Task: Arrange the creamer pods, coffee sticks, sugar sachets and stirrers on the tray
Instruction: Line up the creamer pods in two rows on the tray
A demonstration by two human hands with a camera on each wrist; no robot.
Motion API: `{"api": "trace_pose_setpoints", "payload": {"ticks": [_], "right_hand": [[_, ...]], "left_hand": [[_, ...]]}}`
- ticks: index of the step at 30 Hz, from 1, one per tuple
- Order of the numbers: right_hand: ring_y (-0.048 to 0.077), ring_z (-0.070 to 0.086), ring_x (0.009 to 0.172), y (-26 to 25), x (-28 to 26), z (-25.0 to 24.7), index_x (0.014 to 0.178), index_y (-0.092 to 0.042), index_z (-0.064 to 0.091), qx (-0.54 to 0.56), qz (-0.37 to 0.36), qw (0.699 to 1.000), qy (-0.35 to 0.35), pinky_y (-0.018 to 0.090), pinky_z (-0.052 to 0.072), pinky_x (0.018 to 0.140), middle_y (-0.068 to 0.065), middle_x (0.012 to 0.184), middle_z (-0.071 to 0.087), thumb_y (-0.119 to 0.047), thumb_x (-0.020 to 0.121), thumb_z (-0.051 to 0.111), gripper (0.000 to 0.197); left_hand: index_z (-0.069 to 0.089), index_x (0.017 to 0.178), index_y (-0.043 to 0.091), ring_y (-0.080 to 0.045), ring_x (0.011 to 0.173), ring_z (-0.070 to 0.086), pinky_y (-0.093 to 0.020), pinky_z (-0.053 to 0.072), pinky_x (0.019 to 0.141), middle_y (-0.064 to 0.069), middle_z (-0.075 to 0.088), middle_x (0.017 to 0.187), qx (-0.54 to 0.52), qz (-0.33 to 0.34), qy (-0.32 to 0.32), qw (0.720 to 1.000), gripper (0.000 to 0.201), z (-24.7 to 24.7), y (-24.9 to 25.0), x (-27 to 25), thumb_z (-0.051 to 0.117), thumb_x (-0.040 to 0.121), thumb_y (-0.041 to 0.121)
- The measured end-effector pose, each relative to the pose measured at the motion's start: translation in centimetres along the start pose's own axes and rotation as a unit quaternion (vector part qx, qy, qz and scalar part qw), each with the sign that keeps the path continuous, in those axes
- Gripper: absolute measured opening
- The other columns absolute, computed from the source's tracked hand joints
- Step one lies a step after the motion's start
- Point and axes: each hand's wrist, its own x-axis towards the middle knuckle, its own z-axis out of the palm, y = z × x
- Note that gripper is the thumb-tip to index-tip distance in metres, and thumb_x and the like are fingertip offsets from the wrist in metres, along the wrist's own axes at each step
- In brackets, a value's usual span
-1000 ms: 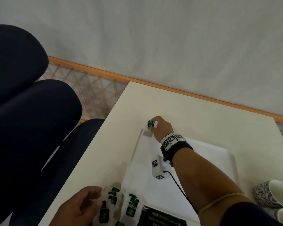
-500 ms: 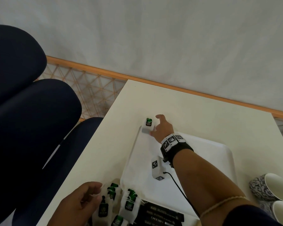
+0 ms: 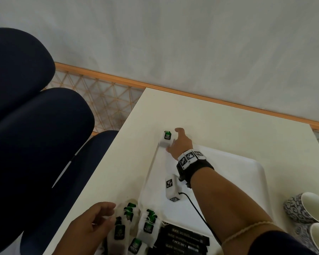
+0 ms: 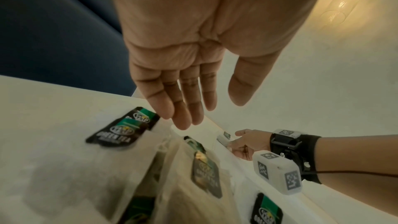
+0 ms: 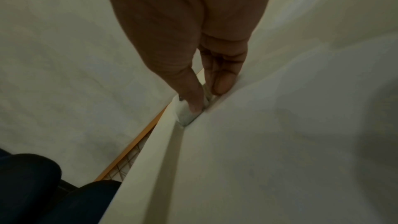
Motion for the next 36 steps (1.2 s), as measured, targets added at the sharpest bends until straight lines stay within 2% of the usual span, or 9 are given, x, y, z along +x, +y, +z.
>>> {"api": "trace_pose_setpoints", "payload": {"ticks": [4, 8, 13, 15, 19, 23, 30, 33, 36], "right_hand": [[0.02, 0.055, 0.097, -0.7, -3.6, -1.4, 0.128, -0.018, 0.043, -0.033, -0.05, 0.998, -0.033, 0.027, 0.044, 0.083, 0.003, 0.102, 0.057, -0.019, 0.08, 0.073, 0.057], [0.008, 0.054, 0.082, -1.6, -9.8, -2.6, 0.099, -0.017, 0.065, -0.111, -0.153, 0.97, -0.151, 0.018, 0.039, 0.074, -0.005, 0.09, 0.062, -0.024, 0.083, 0.071, 0.018], [0.011, 0.061, 0.085, -1.3, -16.5, -1.8, 0.091, -0.018, 0.071, -0.22, -0.228, 0.897, -0.309, 0.024, 0.049, 0.076, -0.004, 0.092, 0.07, -0.037, 0.081, 0.071, 0.022], [0.015, 0.061, 0.092, -0.7, -18.1, -1.1, 0.095, -0.021, 0.068, -0.244, -0.231, 0.89, -0.309, 0.026, 0.049, 0.075, -0.004, 0.095, 0.068, -0.044, 0.078, 0.073, 0.029], [0.021, 0.059, 0.095, 0.6, -19.5, 0.1, 0.102, -0.023, 0.061, -0.256, -0.222, 0.898, -0.279, 0.03, 0.046, 0.075, 0.0, 0.099, 0.064, -0.051, 0.075, 0.071, 0.04], [0.023, 0.058, 0.094, 1.3, -20.3, 1.1, 0.102, -0.021, 0.059, -0.244, -0.22, 0.913, -0.242, 0.03, 0.043, 0.074, 0.003, 0.103, 0.061, -0.041, 0.079, 0.066, 0.031], [0.023, 0.059, 0.089, 1.7, -21.0, 1.5, 0.094, -0.022, 0.07, -0.177, -0.264, 0.921, -0.227, 0.03, 0.045, 0.073, 0.004, 0.095, 0.061, -0.03, 0.084, 0.059, 0.017], [0.018, 0.058, 0.082, 1.7, -21.3, 0.8, 0.089, -0.023, 0.072, -0.121, -0.283, 0.926, -0.216, 0.031, 0.046, 0.07, 0.001, 0.087, 0.063, -0.039, 0.081, 0.052, 0.027], [0.012, 0.055, 0.074, 1.6, -21.2, 0.2, 0.083, -0.019, 0.07, -0.071, -0.295, 0.931, -0.202, 0.021, 0.041, 0.066, 0.0, 0.08, 0.063, -0.04, 0.083, 0.051, 0.029]], "left_hand": [[0.061, 0.099, 0.041, -0.001, 0.086, 0.064, -0.014, 0.046, 0.071, 0.014, 0.07, 0.092, 0.035, 0.006, 0.001, 0.999, 0.023, 0.2, 0.8, 0.0, 0.067, 0.087, 0.022], [0.057, 0.1, 0.041, -0.002, 0.088, 0.055, -0.014, 0.043, 0.074, 0.018, 0.061, 0.093, 0.144, 0.056, -0.007, 0.988, 0.014, 0.8, 1.6, 0.2, 0.059, 0.091, 0.031], [0.06, 0.097, 0.041, -0.005, 0.093, 0.042, -0.022, 0.04, 0.084, 0.024, 0.045, 0.084, 0.283, 0.117, -0.037, 0.951, 0.013, 2.5, 2.1, 0.6, 0.049, 0.091, 0.039], [0.061, 0.103, 0.039, -0.006, 0.093, 0.037, -0.023, 0.036, 0.081, 0.024, 0.04, 0.081, 0.311, 0.131, -0.047, 0.94, 0.018, 3.3, 2.3, 0.6, 0.05, 0.09, 0.041], [0.058, 0.109, 0.038, -0.01, 0.102, 0.04, -0.025, 0.033, 0.079, 0.02, 0.044, 0.094, 0.344, 0.139, -0.041, 0.928, 0.022, 4.3, 2.7, 0.6, 0.05, 0.089, 0.039], [0.06, 0.107, 0.037, -0.007, 0.094, 0.035, -0.024, 0.03, 0.074, 0.022, 0.041, 0.089, 0.342, 0.133, -0.036, 0.93, 0.021, 4.5, 2.4, 0.5, 0.053, 0.088, 0.042], [0.057, 0.111, 0.045, -0.005, 0.098, 0.039, -0.024, 0.041, 0.087, 0.024, 0.048, 0.097, 0.292, 0.141, -0.044, 0.945, 0.036, 4.0, 0.8, 0.3, 0.058, 0.077, 0.058], [0.06, 0.111, 0.045, 0.003, 0.102, 0.037, -0.008, 0.033, 0.084, 0.026, 0.048, 0.103, 0.234, 0.165, -0.069, 0.956, 0.038, 3.7, 0.6, 0.2, 0.07, 0.075, 0.052], [0.068, 0.093, 0.038, 0.003, 0.092, 0.045, -0.004, 0.031, 0.076, 0.022, 0.059, 0.094, 0.18, 0.19, -0.087, 0.961, 0.036, 3.5, 0.7, 0.0, 0.058, 0.07, 0.063]]}}
